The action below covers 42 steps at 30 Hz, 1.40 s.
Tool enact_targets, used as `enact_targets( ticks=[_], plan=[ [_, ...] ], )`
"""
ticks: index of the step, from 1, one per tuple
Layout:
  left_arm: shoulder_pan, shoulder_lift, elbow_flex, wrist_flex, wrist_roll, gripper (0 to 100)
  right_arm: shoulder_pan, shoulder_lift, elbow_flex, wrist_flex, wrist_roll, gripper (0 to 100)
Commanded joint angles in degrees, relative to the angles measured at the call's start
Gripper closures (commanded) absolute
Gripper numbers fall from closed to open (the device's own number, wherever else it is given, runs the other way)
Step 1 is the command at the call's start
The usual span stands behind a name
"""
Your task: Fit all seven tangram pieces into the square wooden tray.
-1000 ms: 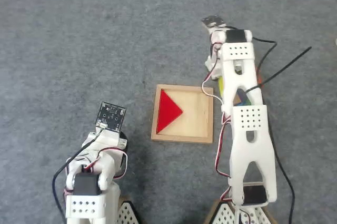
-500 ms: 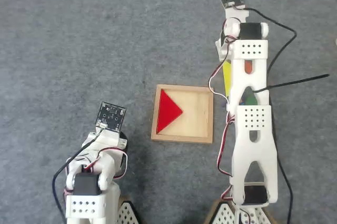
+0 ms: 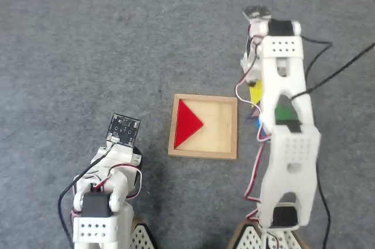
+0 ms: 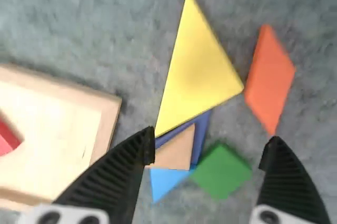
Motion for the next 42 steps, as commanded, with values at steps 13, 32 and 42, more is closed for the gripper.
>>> enact_targets(
  ticks=[13, 32, 42],
  plan=[
    [-0.09, -1.23, -0.66, 0.18, -0.62, 91, -2.42, -3.30, 22.07, -29.58, 0.88, 67.5],
    [-0.09, -1.23, -0.66, 0.18, -0.62, 91, 1.89, 15.08, -8.18, -18.33, 4.13, 67.4],
    [-0.09, -1.23, -0.66, 0.18, -0.62, 91, 2.68, 15.43, -9.32, -7.69, 6.24, 70.3]
  ],
)
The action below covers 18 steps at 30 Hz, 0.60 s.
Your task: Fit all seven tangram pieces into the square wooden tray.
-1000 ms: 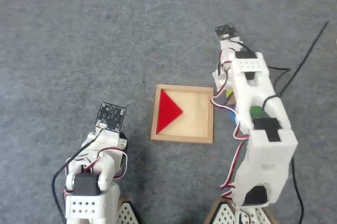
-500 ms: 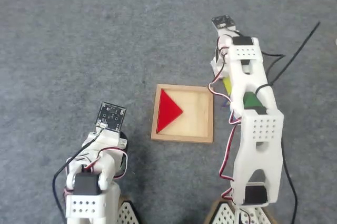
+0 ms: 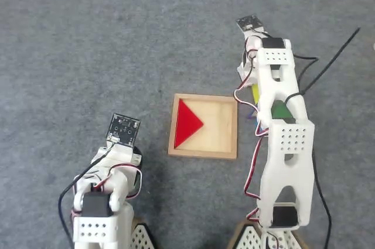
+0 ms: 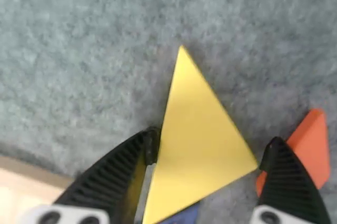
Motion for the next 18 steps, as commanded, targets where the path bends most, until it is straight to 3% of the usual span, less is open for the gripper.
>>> enact_targets(
  ticks=[1, 15, 18],
  plan=[
    [-0.09, -1.23, -0.66, 0.18, -0.62, 91, 1.98, -1.71, -1.93, 5.67, 1.32, 71.1],
    [-0.09, -1.23, -0.66, 0.18, -0.62, 91, 0.75, -1.45, -1.58, 3.65, 2.02, 72.1],
    [-0.09, -1.23, -0.66, 0.18, -0.62, 91, 0.84, -1.71, -1.85, 6.20, 1.85, 76.9]
  ],
)
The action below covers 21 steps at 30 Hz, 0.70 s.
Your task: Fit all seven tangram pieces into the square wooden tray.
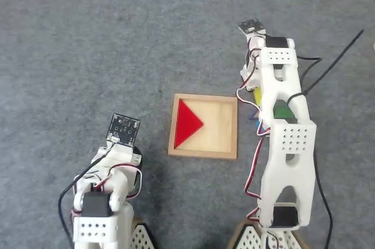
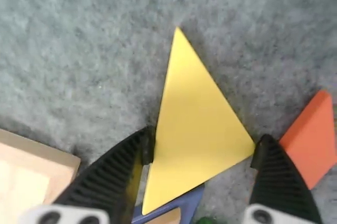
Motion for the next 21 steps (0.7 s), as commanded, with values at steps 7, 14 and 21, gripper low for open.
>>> enact_targets(
  ticks=[7, 14, 21],
  plan=[
    [-0.09, -1.23, -0.66, 0.18, -0.62, 91, -0.13, -2.15, -4.66, 6.11, -0.44, 77.9],
    [-0.09, -1.23, -0.66, 0.18, -0.62, 91, -0.66, -2.07, -20.22, 18.24, -1.23, 78.2],
    [-0.09, -1.23, -0.66, 0.18, -0.62, 91, -3.30, -1.45, -25.41, 21.85, -2.37, 77.9]
  ],
)
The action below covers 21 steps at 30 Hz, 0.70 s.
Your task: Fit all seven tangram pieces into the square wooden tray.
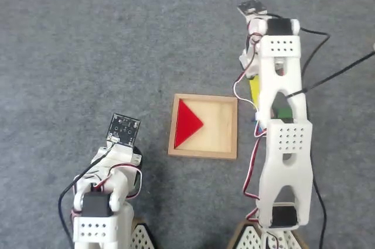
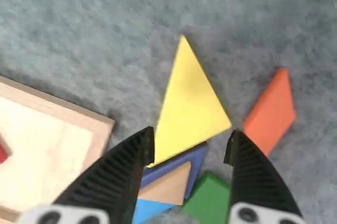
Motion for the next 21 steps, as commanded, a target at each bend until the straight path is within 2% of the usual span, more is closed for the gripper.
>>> enact_targets(
  ticks=[1, 8, 21],
  plan=[
    [-0.09, -1.23, -0.66, 0.18, -0.62, 91, -1.01, -0.92, -1.85, 2.24, -0.70, 77.8],
    [-0.09, -1.23, -0.66, 0.18, -0.62, 91, -1.54, 6.20, -2.64, 1.45, -0.97, 64.0],
    [-0.09, -1.23, -0.66, 0.18, -0.62, 91, -0.48, 18.15, -15.30, 1.80, 0.62, 66.3]
  ],
)
